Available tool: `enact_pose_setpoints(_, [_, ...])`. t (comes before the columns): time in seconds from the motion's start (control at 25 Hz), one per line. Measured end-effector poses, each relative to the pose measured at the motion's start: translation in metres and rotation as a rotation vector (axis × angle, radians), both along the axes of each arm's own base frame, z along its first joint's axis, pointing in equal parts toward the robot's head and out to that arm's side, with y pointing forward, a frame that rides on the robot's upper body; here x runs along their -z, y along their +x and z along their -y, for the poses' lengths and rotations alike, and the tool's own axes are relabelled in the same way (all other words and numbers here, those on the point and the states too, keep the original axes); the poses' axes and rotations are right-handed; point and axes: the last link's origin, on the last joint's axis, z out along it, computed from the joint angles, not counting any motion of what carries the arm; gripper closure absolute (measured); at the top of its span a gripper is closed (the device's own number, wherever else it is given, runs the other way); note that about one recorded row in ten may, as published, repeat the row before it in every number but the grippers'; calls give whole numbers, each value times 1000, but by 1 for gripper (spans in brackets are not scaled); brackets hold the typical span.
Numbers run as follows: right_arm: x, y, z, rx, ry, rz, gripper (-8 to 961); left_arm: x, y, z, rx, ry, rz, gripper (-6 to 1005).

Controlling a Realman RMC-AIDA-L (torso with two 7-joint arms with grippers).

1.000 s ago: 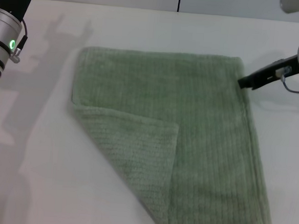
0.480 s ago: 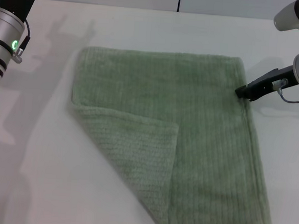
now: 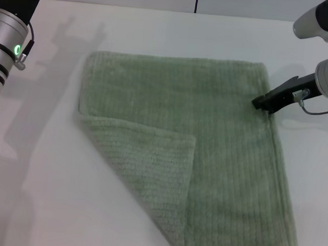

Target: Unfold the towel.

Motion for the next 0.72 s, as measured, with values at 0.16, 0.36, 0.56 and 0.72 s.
enact_pose_setpoints(0.16, [2, -1, -1, -6, 2, 3, 946, 0, 0, 0, 1, 0, 0, 290])
enact_pose_setpoints(0.36, [3, 0, -1, -11, 1, 8, 945, 1, 1, 0, 6, -5, -1, 294])
enact_pose_setpoints(0.56, [6, 2, 0, -23, -3, 14, 945, 2, 5, 0, 33, -39, 27, 298])
enact_pose_setpoints(0.72, [7, 3, -1, -31, 2, 20, 945, 4, 9, 0, 76, -82, 33, 302])
